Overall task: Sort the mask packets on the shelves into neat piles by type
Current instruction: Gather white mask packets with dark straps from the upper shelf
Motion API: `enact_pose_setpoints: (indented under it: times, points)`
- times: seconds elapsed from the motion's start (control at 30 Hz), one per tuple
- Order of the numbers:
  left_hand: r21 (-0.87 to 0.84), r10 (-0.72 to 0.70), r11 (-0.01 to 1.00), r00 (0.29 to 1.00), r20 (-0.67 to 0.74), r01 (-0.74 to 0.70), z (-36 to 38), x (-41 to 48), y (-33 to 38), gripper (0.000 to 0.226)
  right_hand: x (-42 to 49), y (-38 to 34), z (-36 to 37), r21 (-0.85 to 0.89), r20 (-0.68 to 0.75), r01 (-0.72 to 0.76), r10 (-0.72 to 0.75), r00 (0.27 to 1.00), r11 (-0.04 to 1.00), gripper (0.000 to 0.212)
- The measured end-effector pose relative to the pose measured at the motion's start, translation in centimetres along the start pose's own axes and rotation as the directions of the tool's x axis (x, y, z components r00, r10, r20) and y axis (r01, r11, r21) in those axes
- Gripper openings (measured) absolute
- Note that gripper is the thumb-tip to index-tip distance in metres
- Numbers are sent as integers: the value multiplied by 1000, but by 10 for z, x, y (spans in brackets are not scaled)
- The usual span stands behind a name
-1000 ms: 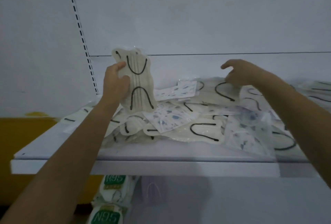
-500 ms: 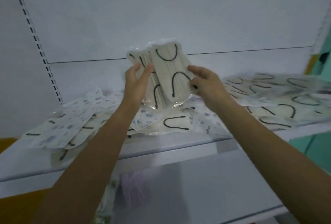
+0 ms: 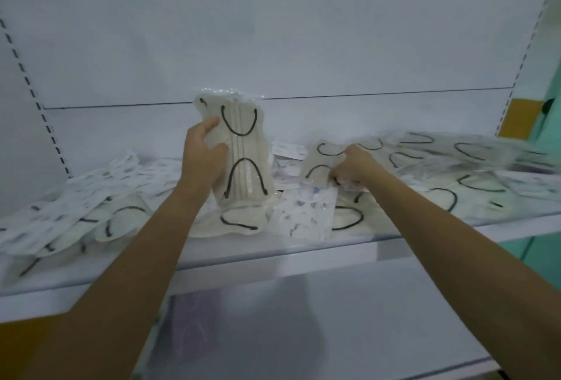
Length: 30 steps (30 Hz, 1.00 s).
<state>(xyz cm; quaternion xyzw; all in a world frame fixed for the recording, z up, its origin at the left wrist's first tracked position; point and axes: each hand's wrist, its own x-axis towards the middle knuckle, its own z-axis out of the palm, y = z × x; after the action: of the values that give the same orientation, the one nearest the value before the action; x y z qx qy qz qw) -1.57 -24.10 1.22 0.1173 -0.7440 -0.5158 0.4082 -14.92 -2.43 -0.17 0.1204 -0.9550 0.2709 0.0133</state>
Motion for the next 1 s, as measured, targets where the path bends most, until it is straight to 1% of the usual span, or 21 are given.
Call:
enact_pose_setpoints:
  times: [0.03, 0.1, 0.17, 0.23, 0.3, 0.37, 0.4, 0.43, 0.47, 0.5, 0.53, 0.57, 0.6, 0.63, 0.67, 0.73, 0.8, 0.83, 0.9, 0.93, 1.0]
  points:
    - [4, -6, 1000, 1000, -18, 6, 5, -1, 4, 51, 4, 4, -3, 36, 2, 7, -7, 1000, 999, 44]
    - [23, 2, 1000, 999, -39, -1, 17, -3, 10, 51, 11, 18, -13, 196, -25, 18, -14, 1000, 980, 50]
    - [54, 18, 998, 998, -61, -14, 31, -9, 18, 49, 13, 32, -26, 404, -111, 141, -104, 988, 904, 51]
    - [97, 39, 995, 996, -84, -31, 44, -14, 23, 47, 9, 40, -41, 641, -176, 262, -195, 965, 721, 46]
    - [131, 42, 991, 995, -92, -29, 61, -19, 29, 45, 8, 44, -56, 823, -204, 295, -232, 951, 485, 43]
    - [80, -11, 997, 997, -78, 17, 75, -25, 38, 34, 4, 40, -64, 909, -217, 288, -247, 944, 302, 41]
    - [6, -50, 999, 997, -52, 51, 84, -28, 43, 20, 0, 38, -65, 921, -212, 283, -267, 940, 268, 41]
    - [-68, -83, 994, 996, -21, 81, 93, -31, 49, 11, -4, 36, -61, 915, -205, 287, -286, 936, 284, 41]
    - [-145, -99, 985, 995, -5, 97, 102, -34, 54, 14, -7, 34, -54, 893, -198, 301, -308, 931, 335, 41]
    - [-161, -116, 980, 993, 5, 115, 110, -35, 55, 11, -10, 33, -47, 852, -186, 323, -339, 922, 412, 40]
    - [-128, -111, 985, 994, 24, 113, 117, -35, 55, 12, -12, 33, -40, 804, -165, 343, -371, 914, 486, 37]
    - [-53, -87, 995, 996, 31, 88, 121, -35, 54, 28, -11, 35, -36, 775, -144, 350, -392, 909, 526, 34]
    - [27, -59, 998, 998, 31, 58, 123, -34, 51, 43, -7, 40, -36, 779, -131, 335, -385, 914, 531, 32]
    - [81, -30, 996, 999, 18, 28, 123, -31, 47, 51, 1, 46, -40, 792, -138, 318, -354, 925, 521, 31]
    - [99, -7, 995, 1000, 6, 6, 120, -28, 43, 54, 10, 52, -47, 777, -162, 312, -306, 938, 546, 32]
    - [88, 15, 996, 1000, -16, -14, 115, -21, 35, 56, 29, 65, -58, 600, -170, 286, -230, 958, 747, 37]
    - [61, -6, 998, 1000, -26, 8, 113, -14, 28, 56, 43, 72, -55, 345, -43, 233, -232, 972, 909, 49]
    - [51, -24, 998, 999, -36, 25, 113, -12, 23, 54, 48, 71, -49, 226, 49, 230, -247, 968, 947, 57]
    - [62, -52, 997, 997, -51, 55, 115, -11, 12, 47, 55, 66, -38, 48, 206, 235, -240, 949, 971, 73]
    - [69, -62, 995, 997, -55, 66, 116, -11, 8, 44, 58, 61, -36, 12, 232, 237, -233, 944, 971, 77]
    - [76, -61, 995, 995, -81, 67, 115, -10, 5, 41, 64, 53, -37, 34, 237, 232, -233, 943, 972, 78]
